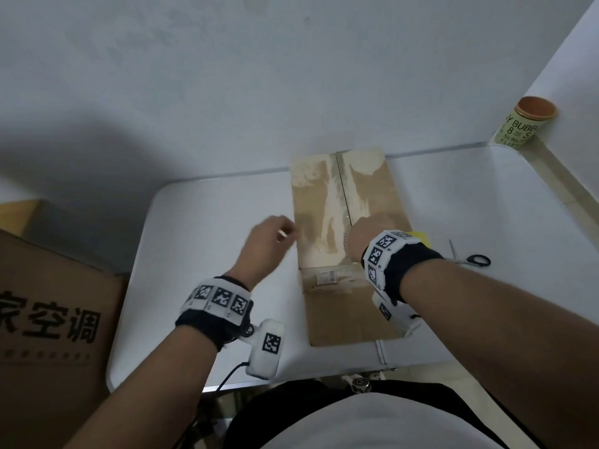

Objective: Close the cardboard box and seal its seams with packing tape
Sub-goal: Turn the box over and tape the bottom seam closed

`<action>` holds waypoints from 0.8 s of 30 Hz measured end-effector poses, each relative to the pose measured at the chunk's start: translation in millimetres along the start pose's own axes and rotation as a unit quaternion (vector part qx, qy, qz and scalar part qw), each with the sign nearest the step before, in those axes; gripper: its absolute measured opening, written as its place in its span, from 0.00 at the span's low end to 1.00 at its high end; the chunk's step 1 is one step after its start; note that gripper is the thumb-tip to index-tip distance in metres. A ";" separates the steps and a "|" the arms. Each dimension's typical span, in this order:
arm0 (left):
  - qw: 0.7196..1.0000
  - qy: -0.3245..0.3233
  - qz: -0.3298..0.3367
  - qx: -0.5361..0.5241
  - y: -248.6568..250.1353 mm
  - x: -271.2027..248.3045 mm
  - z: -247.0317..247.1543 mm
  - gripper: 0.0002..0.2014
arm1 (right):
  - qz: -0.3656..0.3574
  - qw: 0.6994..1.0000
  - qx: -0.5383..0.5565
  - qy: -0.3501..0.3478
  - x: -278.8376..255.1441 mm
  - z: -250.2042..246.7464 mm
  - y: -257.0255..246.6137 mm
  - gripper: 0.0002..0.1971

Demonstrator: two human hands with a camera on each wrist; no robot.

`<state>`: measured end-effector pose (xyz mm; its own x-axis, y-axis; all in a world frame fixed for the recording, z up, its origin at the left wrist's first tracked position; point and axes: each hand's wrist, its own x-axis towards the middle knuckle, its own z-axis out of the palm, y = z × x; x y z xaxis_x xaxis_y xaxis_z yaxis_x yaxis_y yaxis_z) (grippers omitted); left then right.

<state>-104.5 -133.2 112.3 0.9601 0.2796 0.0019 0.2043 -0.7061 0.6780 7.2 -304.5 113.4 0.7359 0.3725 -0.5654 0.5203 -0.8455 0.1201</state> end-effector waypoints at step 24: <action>0.962 -0.271 0.014 -0.016 7.7 22.0 33.3 0.11 | 0.005 1.000 -0.027 -0.015 16.6 2.2 -7.2 0.12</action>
<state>-75.4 -154.1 93.1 0.9252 -0.1253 -0.3583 0.1801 -0.6861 0.7048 14.7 -293.1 101.3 0.7280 0.3524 -0.5880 0.5369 -0.8265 0.1693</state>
